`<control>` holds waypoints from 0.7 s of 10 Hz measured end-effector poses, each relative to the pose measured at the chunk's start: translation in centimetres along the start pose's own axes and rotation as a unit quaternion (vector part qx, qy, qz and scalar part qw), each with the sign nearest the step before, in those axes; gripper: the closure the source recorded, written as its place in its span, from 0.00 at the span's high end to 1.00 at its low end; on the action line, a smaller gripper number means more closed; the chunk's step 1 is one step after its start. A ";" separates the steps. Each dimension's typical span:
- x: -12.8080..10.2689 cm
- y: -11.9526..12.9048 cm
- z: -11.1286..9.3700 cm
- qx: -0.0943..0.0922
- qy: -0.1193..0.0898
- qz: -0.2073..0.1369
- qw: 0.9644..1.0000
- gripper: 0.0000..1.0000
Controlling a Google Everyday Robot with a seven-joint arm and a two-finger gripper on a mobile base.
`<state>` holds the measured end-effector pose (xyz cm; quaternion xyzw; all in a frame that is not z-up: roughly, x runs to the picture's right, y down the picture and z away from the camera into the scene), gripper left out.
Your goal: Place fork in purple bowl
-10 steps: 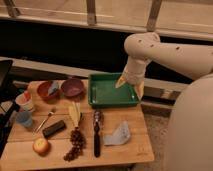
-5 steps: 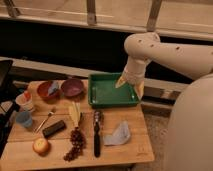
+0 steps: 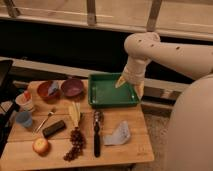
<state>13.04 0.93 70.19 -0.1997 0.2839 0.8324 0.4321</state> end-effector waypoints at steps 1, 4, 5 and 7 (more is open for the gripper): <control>0.0 0.0 0.0 0.000 0.000 0.000 1.000 0.77; 0.0 0.0 0.0 0.000 0.000 0.000 1.000 0.77; 0.0 0.0 0.0 -0.002 0.002 0.001 1.000 0.77; 0.7 0.4 -0.6 -0.004 -0.003 -0.026 1.000 0.77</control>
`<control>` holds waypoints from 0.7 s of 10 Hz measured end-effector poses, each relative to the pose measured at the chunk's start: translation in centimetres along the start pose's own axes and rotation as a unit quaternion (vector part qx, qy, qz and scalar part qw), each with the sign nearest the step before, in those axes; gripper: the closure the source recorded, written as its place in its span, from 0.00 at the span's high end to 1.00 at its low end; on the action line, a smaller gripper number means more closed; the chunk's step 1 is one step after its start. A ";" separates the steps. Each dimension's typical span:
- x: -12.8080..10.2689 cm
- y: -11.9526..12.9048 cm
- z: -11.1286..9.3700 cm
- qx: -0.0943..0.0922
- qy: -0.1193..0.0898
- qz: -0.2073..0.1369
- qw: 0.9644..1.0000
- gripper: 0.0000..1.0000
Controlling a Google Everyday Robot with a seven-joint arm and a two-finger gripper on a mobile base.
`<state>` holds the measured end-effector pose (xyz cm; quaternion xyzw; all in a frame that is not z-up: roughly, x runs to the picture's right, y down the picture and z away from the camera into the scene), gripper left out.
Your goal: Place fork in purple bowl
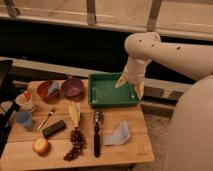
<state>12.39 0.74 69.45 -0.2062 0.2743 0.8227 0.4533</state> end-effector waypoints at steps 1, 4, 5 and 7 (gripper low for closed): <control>0.5 0.9 -0.2 -0.003 -0.002 -0.024 1.000 0.77; 3.8 7.3 -0.8 -0.019 -0.001 -0.116 0.993 0.77; 5.3 9.8 -0.9 -0.028 0.003 -0.147 0.989 0.77; 9.0 14.4 -1.2 -0.053 0.023 -0.214 0.975 0.77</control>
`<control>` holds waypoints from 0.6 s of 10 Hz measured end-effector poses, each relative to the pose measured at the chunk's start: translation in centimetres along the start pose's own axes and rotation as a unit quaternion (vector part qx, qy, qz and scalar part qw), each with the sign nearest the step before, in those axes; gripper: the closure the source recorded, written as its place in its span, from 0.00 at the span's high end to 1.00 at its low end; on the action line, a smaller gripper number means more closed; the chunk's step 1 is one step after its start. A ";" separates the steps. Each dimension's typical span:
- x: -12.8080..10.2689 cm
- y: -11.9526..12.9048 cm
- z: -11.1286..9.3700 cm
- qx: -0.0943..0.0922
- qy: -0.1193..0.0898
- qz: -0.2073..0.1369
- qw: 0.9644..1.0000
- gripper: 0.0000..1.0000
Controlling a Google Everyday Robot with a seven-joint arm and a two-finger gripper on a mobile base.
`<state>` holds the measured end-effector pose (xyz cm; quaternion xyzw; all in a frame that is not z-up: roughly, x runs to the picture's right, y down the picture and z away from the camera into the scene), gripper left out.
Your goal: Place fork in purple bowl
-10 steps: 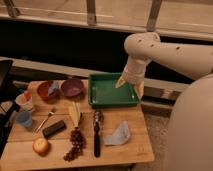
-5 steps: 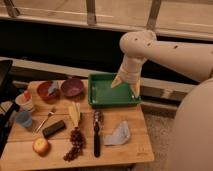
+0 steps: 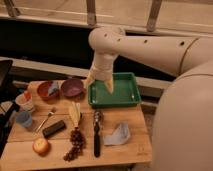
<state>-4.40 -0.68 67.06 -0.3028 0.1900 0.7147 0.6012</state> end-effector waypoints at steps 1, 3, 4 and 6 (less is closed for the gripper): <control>1.8 3.0 0.4 -0.015 0.021 -0.047 0.999 0.77; 3.1 4.7 0.6 -0.024 0.031 -0.077 0.996 0.77; 3.1 4.7 0.5 -0.024 0.031 -0.077 0.996 0.77; 3.1 4.4 0.4 -0.021 0.029 -0.076 0.996 0.77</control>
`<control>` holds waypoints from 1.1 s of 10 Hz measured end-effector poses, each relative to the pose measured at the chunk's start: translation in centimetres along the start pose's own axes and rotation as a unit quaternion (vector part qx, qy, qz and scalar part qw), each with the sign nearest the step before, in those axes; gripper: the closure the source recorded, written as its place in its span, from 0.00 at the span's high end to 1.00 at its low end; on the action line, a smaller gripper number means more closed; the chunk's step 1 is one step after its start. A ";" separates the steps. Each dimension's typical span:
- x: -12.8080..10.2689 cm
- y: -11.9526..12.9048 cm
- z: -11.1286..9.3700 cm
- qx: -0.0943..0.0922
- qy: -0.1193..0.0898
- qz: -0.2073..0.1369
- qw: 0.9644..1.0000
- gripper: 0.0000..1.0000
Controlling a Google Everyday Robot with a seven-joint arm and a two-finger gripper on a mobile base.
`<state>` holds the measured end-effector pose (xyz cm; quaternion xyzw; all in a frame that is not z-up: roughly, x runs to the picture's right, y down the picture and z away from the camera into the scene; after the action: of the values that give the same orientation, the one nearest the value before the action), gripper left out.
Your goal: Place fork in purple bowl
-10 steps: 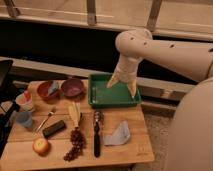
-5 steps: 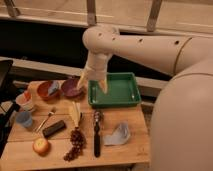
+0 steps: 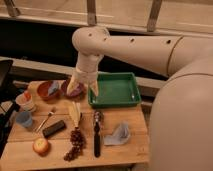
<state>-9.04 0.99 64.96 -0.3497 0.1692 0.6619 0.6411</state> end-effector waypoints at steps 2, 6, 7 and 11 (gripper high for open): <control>-0.6 0.1 1.1 0.004 -0.011 -0.012 1.000 0.77; -3.7 4.5 4.9 0.036 -0.035 -0.073 0.996 0.77; -4.3 5.4 5.7 0.045 -0.035 -0.086 0.995 0.77; -5.6 6.5 6.6 0.042 -0.087 -0.131 0.987 0.77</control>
<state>-17.34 0.52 71.93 -0.2826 0.0932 0.5927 0.7484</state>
